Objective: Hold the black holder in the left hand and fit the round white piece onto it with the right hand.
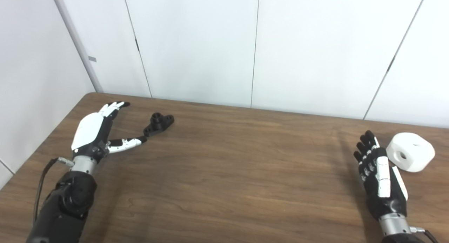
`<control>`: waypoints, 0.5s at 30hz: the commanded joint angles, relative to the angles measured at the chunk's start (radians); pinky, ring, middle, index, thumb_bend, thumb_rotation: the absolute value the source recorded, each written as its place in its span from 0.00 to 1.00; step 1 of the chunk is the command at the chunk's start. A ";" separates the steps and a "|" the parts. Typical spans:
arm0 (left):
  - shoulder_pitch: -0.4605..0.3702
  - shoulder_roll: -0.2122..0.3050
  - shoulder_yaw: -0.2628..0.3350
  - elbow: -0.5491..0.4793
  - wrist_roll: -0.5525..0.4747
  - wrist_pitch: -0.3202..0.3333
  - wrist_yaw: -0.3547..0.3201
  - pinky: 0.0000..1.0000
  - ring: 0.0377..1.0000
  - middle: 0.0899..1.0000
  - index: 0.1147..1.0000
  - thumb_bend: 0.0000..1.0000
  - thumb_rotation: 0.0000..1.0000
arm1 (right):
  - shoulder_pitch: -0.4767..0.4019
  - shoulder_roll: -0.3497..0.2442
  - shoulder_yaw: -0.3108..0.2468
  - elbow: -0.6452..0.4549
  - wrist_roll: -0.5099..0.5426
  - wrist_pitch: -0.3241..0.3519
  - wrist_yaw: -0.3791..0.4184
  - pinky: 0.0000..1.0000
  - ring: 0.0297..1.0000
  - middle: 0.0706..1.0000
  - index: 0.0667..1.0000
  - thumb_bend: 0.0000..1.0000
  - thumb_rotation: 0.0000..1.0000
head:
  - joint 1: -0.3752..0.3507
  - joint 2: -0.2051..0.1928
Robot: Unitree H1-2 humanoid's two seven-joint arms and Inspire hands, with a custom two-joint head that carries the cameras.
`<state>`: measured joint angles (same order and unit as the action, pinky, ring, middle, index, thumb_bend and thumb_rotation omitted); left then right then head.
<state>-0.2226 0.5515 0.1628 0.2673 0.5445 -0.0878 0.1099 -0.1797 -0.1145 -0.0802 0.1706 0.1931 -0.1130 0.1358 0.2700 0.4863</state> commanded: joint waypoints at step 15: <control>-0.127 0.136 -0.100 0.139 -0.040 0.017 -0.092 1.00 1.00 0.96 0.82 0.98 0.51 | 0.036 -0.003 -0.001 0.085 0.001 -0.050 0.020 1.00 1.00 1.00 1.00 0.32 1.00 | 0.029 -0.006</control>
<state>-0.3011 0.6344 0.0575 0.4161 0.5100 -0.0594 0.0119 -0.1915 -0.1228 -0.0806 0.1899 0.1875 -0.1292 0.1435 0.2976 0.4801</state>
